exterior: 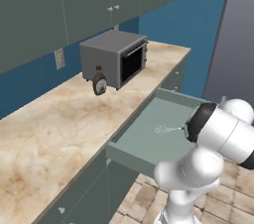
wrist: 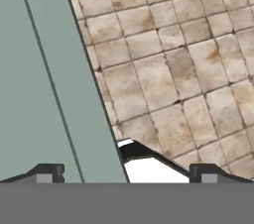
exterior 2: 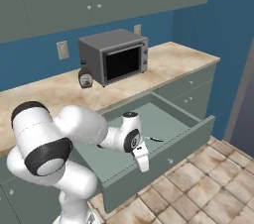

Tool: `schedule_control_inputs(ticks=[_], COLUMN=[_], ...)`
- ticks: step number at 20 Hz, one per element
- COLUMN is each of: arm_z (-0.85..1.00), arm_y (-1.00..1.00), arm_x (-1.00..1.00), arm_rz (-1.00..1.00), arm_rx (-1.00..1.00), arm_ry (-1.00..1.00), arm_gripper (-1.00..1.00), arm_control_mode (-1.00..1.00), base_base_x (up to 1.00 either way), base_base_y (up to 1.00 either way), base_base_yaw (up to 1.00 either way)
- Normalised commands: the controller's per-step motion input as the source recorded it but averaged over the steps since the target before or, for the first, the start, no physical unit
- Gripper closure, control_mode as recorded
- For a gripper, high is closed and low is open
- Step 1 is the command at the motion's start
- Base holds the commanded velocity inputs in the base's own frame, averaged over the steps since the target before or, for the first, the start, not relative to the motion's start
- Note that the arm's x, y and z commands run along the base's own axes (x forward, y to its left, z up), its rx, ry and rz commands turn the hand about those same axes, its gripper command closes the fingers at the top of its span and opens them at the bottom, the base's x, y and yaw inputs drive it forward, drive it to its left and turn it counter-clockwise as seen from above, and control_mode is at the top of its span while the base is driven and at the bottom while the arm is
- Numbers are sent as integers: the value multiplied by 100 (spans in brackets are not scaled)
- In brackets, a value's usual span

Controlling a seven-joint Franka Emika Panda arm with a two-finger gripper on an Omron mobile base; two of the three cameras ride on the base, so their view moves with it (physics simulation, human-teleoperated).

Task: Pick the whisk from the drawer and place it on the counter.

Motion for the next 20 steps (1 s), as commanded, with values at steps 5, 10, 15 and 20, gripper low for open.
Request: schedule_control_inputs(ticks=[5,10,15,20], arm_z=[100,100,44,-25], arm_y=[-10,-12,-14,30], arm_x=[59,77,71,67], arm_rz=[2,7,-12,-27], arm_rx=[4,20,25,5], arm_ry=[0,0,0,0], arm_gripper=[-100,-100,-100,-100], arm_control_mode=[-100,-100,-100,-100], base_base_x=[0,0,0,0], base_base_y=[0,0,0,0], base_base_yaw=[0,0,0,0])
